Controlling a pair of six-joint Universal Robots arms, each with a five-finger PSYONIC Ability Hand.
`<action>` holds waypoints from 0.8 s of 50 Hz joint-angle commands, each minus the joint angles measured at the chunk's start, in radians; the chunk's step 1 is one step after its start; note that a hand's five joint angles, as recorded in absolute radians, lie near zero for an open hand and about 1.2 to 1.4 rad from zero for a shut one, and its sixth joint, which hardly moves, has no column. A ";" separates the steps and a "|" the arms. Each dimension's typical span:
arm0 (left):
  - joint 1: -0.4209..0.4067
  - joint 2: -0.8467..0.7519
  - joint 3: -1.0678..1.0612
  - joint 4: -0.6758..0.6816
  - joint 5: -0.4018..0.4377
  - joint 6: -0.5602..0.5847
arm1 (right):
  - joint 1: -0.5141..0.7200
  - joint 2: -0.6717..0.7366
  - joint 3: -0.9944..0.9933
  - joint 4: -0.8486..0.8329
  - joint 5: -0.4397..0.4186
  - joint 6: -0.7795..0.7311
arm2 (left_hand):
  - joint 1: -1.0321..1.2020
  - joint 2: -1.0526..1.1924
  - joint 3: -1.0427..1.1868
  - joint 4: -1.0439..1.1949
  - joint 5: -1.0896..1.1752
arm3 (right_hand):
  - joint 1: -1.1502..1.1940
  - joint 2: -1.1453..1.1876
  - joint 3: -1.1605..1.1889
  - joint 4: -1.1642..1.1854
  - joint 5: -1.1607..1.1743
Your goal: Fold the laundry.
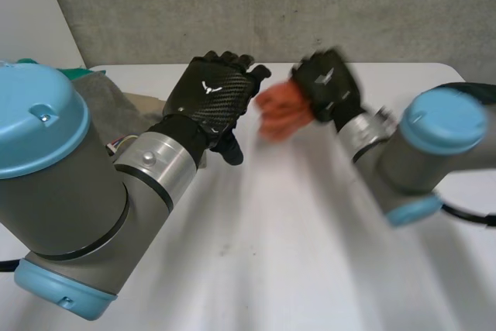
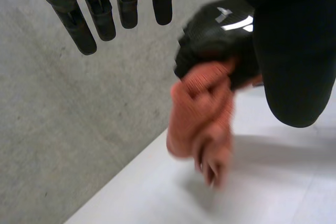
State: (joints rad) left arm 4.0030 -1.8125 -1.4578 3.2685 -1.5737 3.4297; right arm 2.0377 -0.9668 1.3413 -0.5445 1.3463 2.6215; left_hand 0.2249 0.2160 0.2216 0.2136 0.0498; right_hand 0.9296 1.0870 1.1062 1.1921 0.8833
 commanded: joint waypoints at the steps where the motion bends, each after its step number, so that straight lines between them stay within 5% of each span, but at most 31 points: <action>1: -0.005 0.013 0.002 0.023 0.049 -0.003 | -0.197 -0.003 -0.142 -0.107 -0.084 0.041 | 0.024 0.033 0.027 0.035 0.024 | 0.467 0.309 0.290 0.204 0.338; 12: -0.050 0.007 -0.007 0.030 0.086 0.000 | -0.554 0.213 -0.439 -0.176 -0.194 0.276 | 0.012 0.021 0.015 0.023 0.013 | 0.467 0.309 0.290 0.204 0.338; 24: -0.051 -0.004 -0.018 0.042 0.198 -0.003 | -0.809 0.580 -0.562 -0.258 -0.544 0.430 | 0.006 0.015 0.009 0.017 0.007 | 0.467 0.309 0.290 0.204 0.338; 40: -0.051 -0.025 -0.036 0.043 0.199 -0.004 | -0.867 0.557 -0.443 -0.318 -0.578 0.419 | 0.012 0.021 0.015 0.023 0.013 | 0.467 0.309 0.290 0.204 0.338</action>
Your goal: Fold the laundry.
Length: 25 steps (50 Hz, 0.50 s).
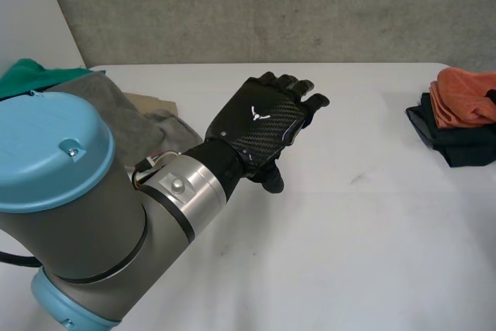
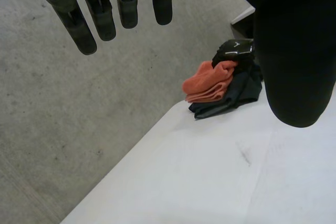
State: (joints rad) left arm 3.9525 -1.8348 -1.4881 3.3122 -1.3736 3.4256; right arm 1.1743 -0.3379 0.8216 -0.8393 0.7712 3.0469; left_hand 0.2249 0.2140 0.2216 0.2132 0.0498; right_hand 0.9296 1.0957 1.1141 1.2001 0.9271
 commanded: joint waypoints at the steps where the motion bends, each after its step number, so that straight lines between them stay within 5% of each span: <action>1: -0.001 -0.001 -0.008 0.000 -0.001 0.000 | -0.005 -0.081 0.085 -0.021 0.005 -0.007 | 0.009 0.020 0.012 0.021 0.010 | 0.467 0.301 0.282 0.196 0.295; 2: -0.001 -0.001 -0.009 0.000 -0.001 0.000 | -0.005 -0.091 0.094 -0.017 0.008 -0.007 | 0.009 0.020 0.012 0.021 0.010 | 0.467 0.301 0.282 0.196 0.295; 6: -0.001 0.002 -0.009 0.000 -0.001 0.000 | -0.007 -0.174 0.174 0.025 0.019 -0.007 | 0.006 0.017 0.009 0.018 0.007 | -0.755 -0.921 -0.940 -1.026 -0.927; 17: -0.002 0.020 -0.011 -0.002 -0.004 0.001 | -0.133 -0.453 0.309 0.399 0.135 -0.123 | 0.006 0.017 0.009 0.018 0.007 | -0.755 -0.921 -0.940 -1.026 -0.927; 25: 0.010 0.088 -0.012 0.004 -0.015 0.001 | -0.219 -0.589 0.231 0.689 0.607 -0.574 | -0.008 0.002 -0.005 0.003 -0.008 | -0.755 -0.921 -0.940 -1.026 -0.927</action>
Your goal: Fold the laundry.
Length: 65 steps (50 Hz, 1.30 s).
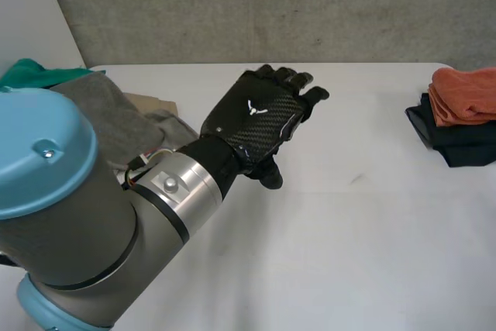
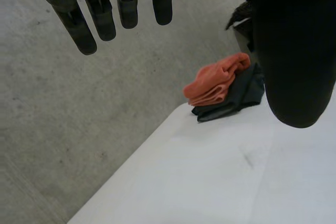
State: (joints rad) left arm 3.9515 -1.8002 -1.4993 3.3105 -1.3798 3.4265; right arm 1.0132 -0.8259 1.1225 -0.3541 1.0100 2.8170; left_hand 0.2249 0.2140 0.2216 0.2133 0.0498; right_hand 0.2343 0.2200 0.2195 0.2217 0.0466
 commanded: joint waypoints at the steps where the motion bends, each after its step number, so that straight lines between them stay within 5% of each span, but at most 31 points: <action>1: 0.014 0.059 0.004 0.010 -0.012 0.000 | -0.051 -0.105 -0.073 0.192 0.410 -0.365 | -0.008 0.002 -0.005 0.003 -0.008 | -0.060 -0.045 -0.045 -0.047 -0.047; 3: 0.037 0.081 0.016 0.033 -0.036 0.006 | -0.015 -0.128 -0.073 0.126 0.463 -0.357 | -0.006 0.005 -0.002 0.006 -0.005 | -0.060 -0.045 -0.045 -0.047 -0.047; 8: 0.138 0.108 0.057 0.095 -0.152 0.017 | 0.080 -0.313 0.066 -0.054 0.418 -0.179 | 0.000 0.011 0.004 0.012 0.001 | -0.060 -0.045 -0.045 -0.047 -0.047; 15: 0.406 0.067 0.096 0.113 -0.186 0.086 | 0.264 -0.591 0.428 -0.293 0.176 0.028 | 0.003 0.014 0.007 0.015 0.004 | -0.060 -0.045 -0.045 -0.047 -0.047; 21: 0.586 -0.144 0.125 0.115 -0.049 0.249 | 0.550 -0.656 0.709 -0.379 0.012 -0.011 | 0.024 0.035 0.027 0.035 0.024 | -0.060 -0.045 -0.045 -0.047 -0.047; 26: 0.665 -0.334 0.210 0.138 0.115 0.327 | 0.659 -0.628 0.810 -0.312 0.013 -0.123 | 0.106 0.116 0.109 0.117 0.106 | -0.060 -0.045 -0.045 -0.047 -0.047; 33: 0.693 -0.568 0.358 0.153 0.139 0.352 | 0.716 -0.530 0.847 -0.206 0.033 -0.249 | 0.241 0.252 0.244 0.252 0.241 | -0.060 -0.045 -0.045 -0.047 -0.047; 39: 0.692 -0.625 0.395 0.153 0.133 0.404 | 0.705 -0.519 0.852 -0.186 0.068 -0.267 | 0.678 0.689 0.681 0.689 0.678 | -0.060 -0.045 -0.045 -0.047 -0.047; 41: 0.689 -0.622 0.389 0.153 0.131 0.422 | 0.703 -0.521 0.852 -0.186 0.075 -0.267 | 1.037 1.048 1.040 1.049 1.038 | -0.060 -0.045 -0.045 -0.047 -0.047; 43: 0.678 -0.613 0.384 0.153 0.130 0.424 | 0.703 -0.522 0.852 -0.186 0.076 -0.267 | 1.171 1.181 1.174 1.182 1.171 | -0.060 -0.045 -0.045 -0.047 -0.047; 53: 0.509 -0.353 0.289 0.150 -0.015 0.316 | 0.696 -0.596 0.844 -0.186 0.131 -0.260 | 1.171 1.182 1.175 1.183 1.172 | -0.060 -0.045 -0.045 -0.047 -0.047; 60: 0.238 -0.174 0.220 0.139 -0.013 -0.027 | 0.693 -0.668 0.841 -0.184 0.225 -0.235 | 1.171 1.182 1.175 1.183 1.172 | -0.060 -0.045 -0.045 -0.047 -0.047; 65: 0.111 -0.208 0.203 0.138 -0.016 -0.151 | 0.690 -0.677 0.846 -0.184 0.234 -0.217 | 1.171 1.182 1.175 1.183 1.172 | -0.060 -0.045 -0.045 -0.047 -0.047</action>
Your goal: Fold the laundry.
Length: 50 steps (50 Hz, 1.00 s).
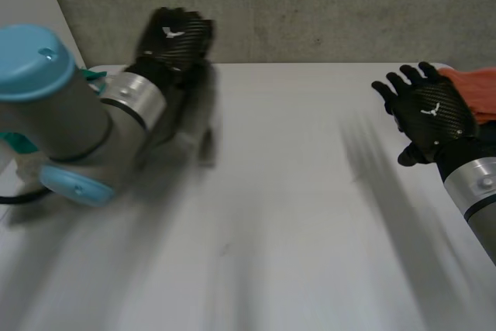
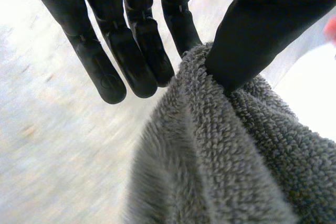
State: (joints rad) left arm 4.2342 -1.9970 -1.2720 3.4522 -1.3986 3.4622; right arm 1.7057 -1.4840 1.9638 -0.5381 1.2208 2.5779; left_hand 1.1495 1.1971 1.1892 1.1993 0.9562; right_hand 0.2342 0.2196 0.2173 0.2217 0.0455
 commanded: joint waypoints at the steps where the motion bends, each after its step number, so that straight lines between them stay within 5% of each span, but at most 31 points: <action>1: -0.216 -0.026 -0.027 0.001 0.004 -0.216 | -0.003 -0.019 0.004 0.000 0.023 0.024 | 0.247 0.199 0.207 0.197 0.266 | -0.060 -0.045 -0.043 -0.047 -0.045; 5: -0.301 -0.065 -0.032 0.007 0.010 -0.346 | -0.024 -0.016 0.003 0.000 0.026 0.024 | 0.166 0.118 0.126 0.116 0.185 | -0.060 -0.045 -0.043 -0.047 -0.045; 9: -0.293 -0.074 -0.035 0.013 -0.003 -0.409 | -0.044 -0.012 0.001 0.003 0.025 0.025 | -0.975 -1.023 -1.015 -1.025 -0.956 | -0.060 -0.045 -0.043 -0.047 -0.045; 15: -0.271 -0.054 -0.043 0.001 -0.055 -0.384 | -0.038 -0.005 0.000 0.026 0.017 0.027 | -0.930 -0.978 -0.970 -0.980 -0.911 | -0.060 -0.045 -0.043 -0.047 -0.045; 21: -0.123 0.058 -0.159 -0.074 -0.149 -0.227 | -0.040 -0.005 -0.029 0.119 0.009 0.024 | -0.918 -0.966 -0.958 -0.968 -0.900 | -0.060 -0.045 -0.043 -0.047 -0.045; 28: -0.082 0.158 -0.317 -0.149 -0.290 -0.129 | -0.017 -0.007 -0.131 0.452 -0.067 0.010 | -0.910 -0.957 -0.949 -0.959 -0.891 | -0.060 -0.045 -0.043 -0.047 -0.045; 34: -0.097 0.228 -0.466 -0.205 -0.407 -0.103 | -0.017 0.047 -0.212 0.676 -0.126 -0.047 | -0.842 -0.890 -0.882 -0.892 -0.824 | -0.060 -0.045 -0.043 -0.047 -0.045; 44: -0.226 0.343 -0.613 -0.327 -0.408 -0.101 | -0.024 0.097 -0.151 0.737 -0.109 -0.510 | -0.686 -0.734 -0.726 -0.736 -0.668 | -0.060 -0.045 -0.043 -0.047 -0.045; 50: -0.283 0.337 -0.670 -0.406 -0.410 -0.101 | -0.026 0.134 -0.114 0.779 -0.130 -0.556 | -0.727 -0.775 -0.767 -0.777 -0.709 | -0.060 -0.045 -0.043 -0.047 -0.045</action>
State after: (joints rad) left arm 4.0097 -1.6551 -1.8935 3.1160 -1.8110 3.3622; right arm 1.6813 -1.3782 1.8052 0.2089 1.1033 2.1018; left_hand 0.3833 0.3852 0.3853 0.3869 0.2149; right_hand 0.2343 0.2196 0.2173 0.2217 0.0455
